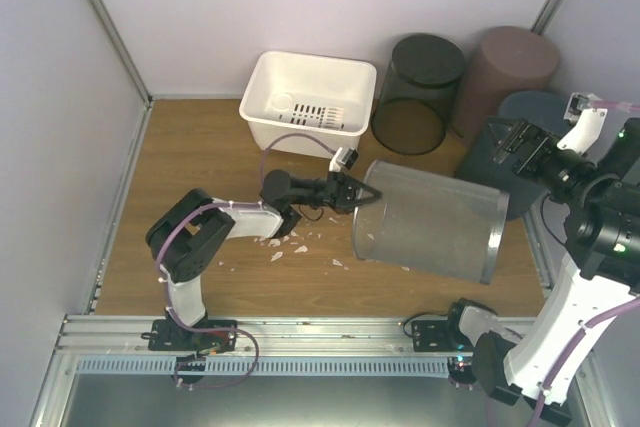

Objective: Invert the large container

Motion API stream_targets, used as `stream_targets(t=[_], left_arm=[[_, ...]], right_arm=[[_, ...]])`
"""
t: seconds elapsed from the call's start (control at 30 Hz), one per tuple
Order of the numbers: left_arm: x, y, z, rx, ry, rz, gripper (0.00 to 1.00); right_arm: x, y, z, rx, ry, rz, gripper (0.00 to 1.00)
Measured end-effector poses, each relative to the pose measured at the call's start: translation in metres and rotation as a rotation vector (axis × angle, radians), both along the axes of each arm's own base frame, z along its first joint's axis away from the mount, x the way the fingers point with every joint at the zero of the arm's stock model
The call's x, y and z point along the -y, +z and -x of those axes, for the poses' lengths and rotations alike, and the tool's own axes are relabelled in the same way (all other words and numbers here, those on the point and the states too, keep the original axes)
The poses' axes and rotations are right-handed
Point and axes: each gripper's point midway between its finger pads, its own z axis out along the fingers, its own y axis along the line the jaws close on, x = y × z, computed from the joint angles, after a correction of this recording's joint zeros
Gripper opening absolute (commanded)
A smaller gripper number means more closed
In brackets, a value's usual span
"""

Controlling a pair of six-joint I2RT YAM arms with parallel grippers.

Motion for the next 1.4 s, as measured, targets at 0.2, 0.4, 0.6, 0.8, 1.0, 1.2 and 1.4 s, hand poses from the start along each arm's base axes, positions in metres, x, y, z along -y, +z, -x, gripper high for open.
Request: stream_targets(t=[0.2,0.4,0.6,0.8,1.0,1.2,1.4], left_arm=[[0.021,-0.04,0.006,-0.111,-0.028,-0.066,0.0],[0.04,-0.044,0.003,-0.147,-0.033,-0.049,0.0],[0.06,-0.056,-0.007,-0.214,-0.026,-0.044,0.0],[0.077,-0.071,-0.009,-0.276,-0.037,-0.053,0.0],[0.09,-0.072,-0.009,-0.307,-0.057,-0.048,0.0],[0.092,-0.075,-0.012,-0.328,-0.061,-0.046,0.0],[0.089,-0.078,-0.021,-0.346,-0.048,-0.046,0.0]], right_arm=[[0.001,-0.005,-0.001,-0.013,-0.002,-0.004,1.0],[0.002,-0.014,0.0,-0.036,-0.015,-0.006,1.0],[0.005,-0.018,-0.001,-0.045,-0.023,-0.003,0.99],[0.008,-0.026,-0.005,-0.068,-0.035,0.002,1.0],[0.011,-0.034,-0.007,-0.087,-0.037,0.012,1.0],[0.012,-0.038,-0.008,-0.098,-0.044,0.018,1.0],[0.012,-0.042,-0.007,-0.105,-0.043,0.021,1.0]])
